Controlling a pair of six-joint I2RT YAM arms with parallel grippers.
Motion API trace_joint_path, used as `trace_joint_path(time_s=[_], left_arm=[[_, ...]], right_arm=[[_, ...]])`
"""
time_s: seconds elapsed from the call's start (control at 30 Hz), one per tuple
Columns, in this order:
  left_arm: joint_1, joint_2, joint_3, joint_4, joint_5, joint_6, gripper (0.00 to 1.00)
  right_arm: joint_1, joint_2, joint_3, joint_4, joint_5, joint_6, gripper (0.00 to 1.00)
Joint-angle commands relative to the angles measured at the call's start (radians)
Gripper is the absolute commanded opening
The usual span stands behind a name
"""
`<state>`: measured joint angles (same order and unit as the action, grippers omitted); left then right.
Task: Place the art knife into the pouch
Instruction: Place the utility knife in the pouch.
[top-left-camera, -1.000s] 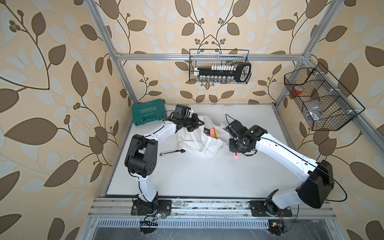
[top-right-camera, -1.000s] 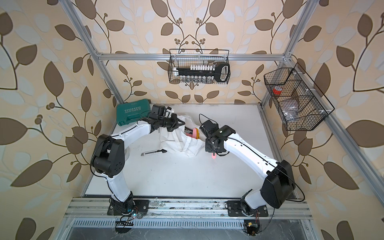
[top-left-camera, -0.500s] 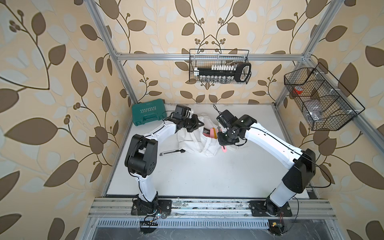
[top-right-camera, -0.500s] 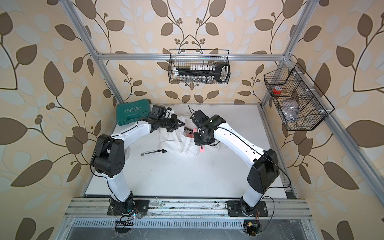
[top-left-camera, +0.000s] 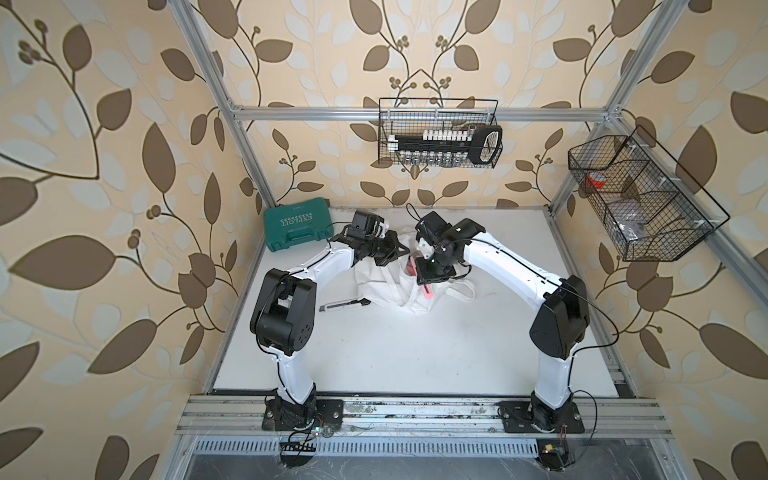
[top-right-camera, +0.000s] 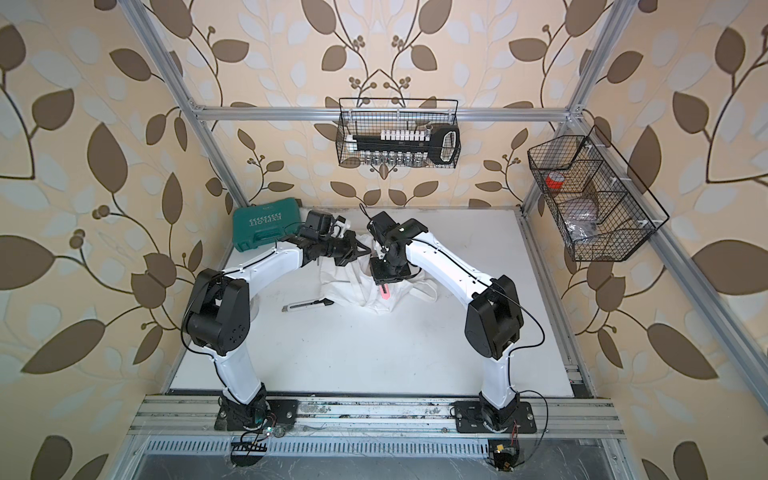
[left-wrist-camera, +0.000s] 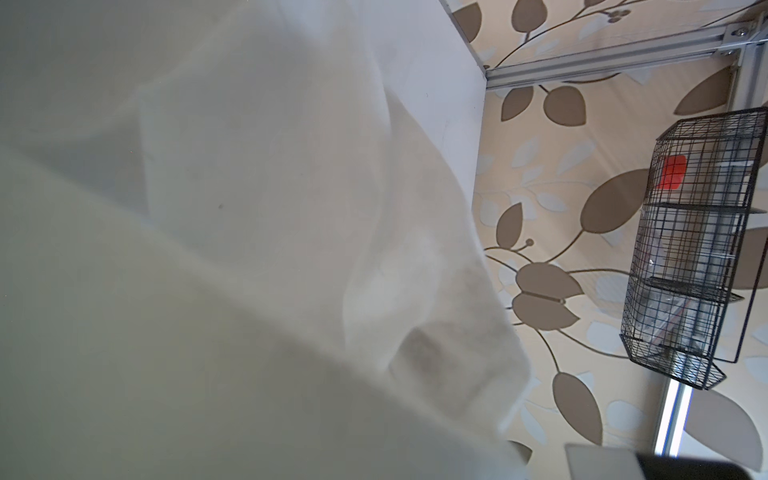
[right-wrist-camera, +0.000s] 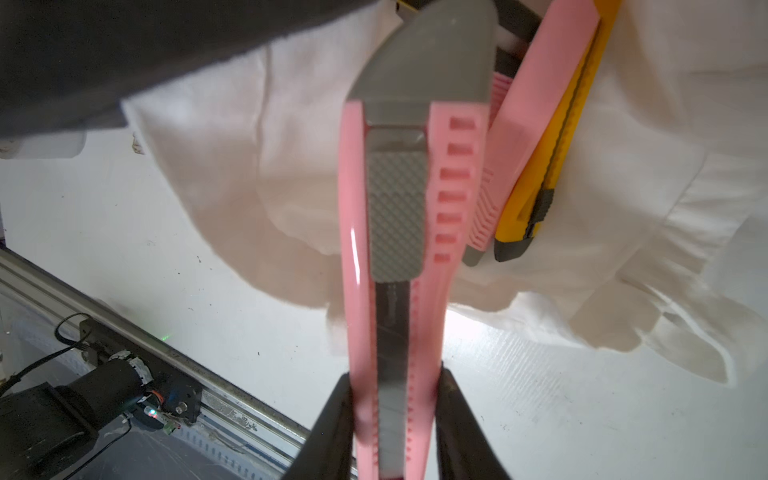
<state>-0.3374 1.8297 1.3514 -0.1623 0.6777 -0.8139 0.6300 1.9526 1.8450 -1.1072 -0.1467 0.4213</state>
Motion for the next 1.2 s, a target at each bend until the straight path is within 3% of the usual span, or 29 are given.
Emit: trace_joint_path(time_s=[0.0, 0.17, 0.3, 0.37, 0.47, 0.67, 0.8, 0.9, 1.03, 1.17], left_arm=[[-0.012, -0.046, 0.009, 0.001, 0.017, 0.025, 0.0], [-0.014, -0.047, 0.007, 0.007, 0.017, 0.022, 0.0], [-0.015, -0.054, 0.01, 0.006, 0.02, 0.022, 0.0], [-0.015, -0.054, 0.013, 0.003, 0.019, 0.022, 0.0], [-0.014, -0.05, 0.018, 0.001, 0.02, 0.022, 0.0], [-0.014, -0.035, 0.043, -0.008, 0.02, 0.022, 0.0], [-0.012, -0.017, 0.07, -0.015, 0.028, 0.018, 0.0], [-0.008, -0.003, 0.091, -0.024, 0.034, 0.015, 0.0], [-0.002, -0.001, 0.111, -0.048, 0.03, 0.024, 0.0], [-0.002, -0.011, 0.116, -0.068, 0.024, 0.03, 0.0]], right_arm=[[-0.042, 0.039, 0.076, -0.017, -0.036, -0.029, 0.31], [-0.094, 0.148, 0.21, -0.034, -0.052, -0.053, 0.33], [-0.104, 0.215, 0.295, -0.049, -0.001, -0.078, 0.47], [-0.103, 0.194, 0.275, -0.025, 0.022, -0.09, 0.62], [-0.103, 0.077, 0.148, 0.067, 0.052, -0.094, 0.71], [-0.068, -0.306, -0.271, 0.32, 0.137, -0.08, 0.83], [0.029, -0.494, -0.489, 0.41, 0.184, -0.093, 0.99], [0.136, -0.598, -0.656, 0.526, 0.189, -0.114, 0.99], [0.267, -0.604, -0.793, 0.667, 0.14, -0.178, 1.0], [0.346, -0.464, -0.775, 0.745, 0.028, -0.269, 0.96]])
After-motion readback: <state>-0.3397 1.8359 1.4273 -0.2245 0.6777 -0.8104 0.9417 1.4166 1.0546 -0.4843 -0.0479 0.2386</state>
